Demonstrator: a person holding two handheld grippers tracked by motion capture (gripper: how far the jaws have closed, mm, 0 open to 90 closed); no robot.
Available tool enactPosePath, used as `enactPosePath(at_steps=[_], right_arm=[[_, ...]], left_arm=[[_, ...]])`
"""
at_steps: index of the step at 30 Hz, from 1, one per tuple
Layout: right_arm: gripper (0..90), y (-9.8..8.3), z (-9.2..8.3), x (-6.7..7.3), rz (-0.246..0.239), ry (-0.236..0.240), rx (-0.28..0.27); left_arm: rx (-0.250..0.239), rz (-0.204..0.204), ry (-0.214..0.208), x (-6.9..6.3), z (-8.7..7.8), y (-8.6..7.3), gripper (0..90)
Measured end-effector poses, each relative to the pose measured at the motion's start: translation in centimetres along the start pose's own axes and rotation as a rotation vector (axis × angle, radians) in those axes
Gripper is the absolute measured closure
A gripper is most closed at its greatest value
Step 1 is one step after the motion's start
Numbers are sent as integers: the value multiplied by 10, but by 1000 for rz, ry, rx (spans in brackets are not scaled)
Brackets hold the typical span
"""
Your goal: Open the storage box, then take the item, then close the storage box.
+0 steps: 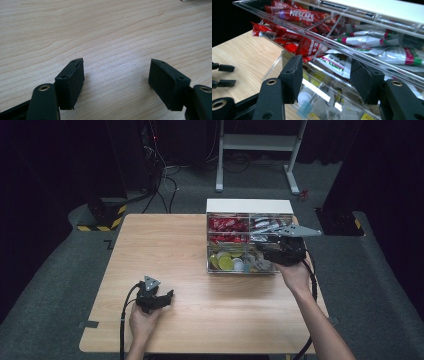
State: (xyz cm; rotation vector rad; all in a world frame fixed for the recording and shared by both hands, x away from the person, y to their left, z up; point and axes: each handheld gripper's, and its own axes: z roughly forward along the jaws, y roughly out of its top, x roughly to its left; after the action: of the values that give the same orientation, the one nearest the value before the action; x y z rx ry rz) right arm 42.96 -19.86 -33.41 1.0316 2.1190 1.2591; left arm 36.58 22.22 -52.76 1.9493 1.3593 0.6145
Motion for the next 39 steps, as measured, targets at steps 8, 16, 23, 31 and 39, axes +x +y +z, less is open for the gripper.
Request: enactPosePath(at_steps=[8,16,23,31,39], right_arm=[[439,10,-2,-1,-5,-11,-15],[441,18,-1,-7,1,-16,-19],[440,20,-1,-7,10,-14,-17],[442,26,-2,-8,0,-20,-14],[443,30,-3,-9,6,-23,-16]], left_arm=[[-1,-6,-1,0,0,0,291],[0,2,4,0,0,0,292],[5,2,-2,-1,1,1,271],[30,-9,-12,1,1,5,290],[6,-108,-115,4,-3,17,299]])
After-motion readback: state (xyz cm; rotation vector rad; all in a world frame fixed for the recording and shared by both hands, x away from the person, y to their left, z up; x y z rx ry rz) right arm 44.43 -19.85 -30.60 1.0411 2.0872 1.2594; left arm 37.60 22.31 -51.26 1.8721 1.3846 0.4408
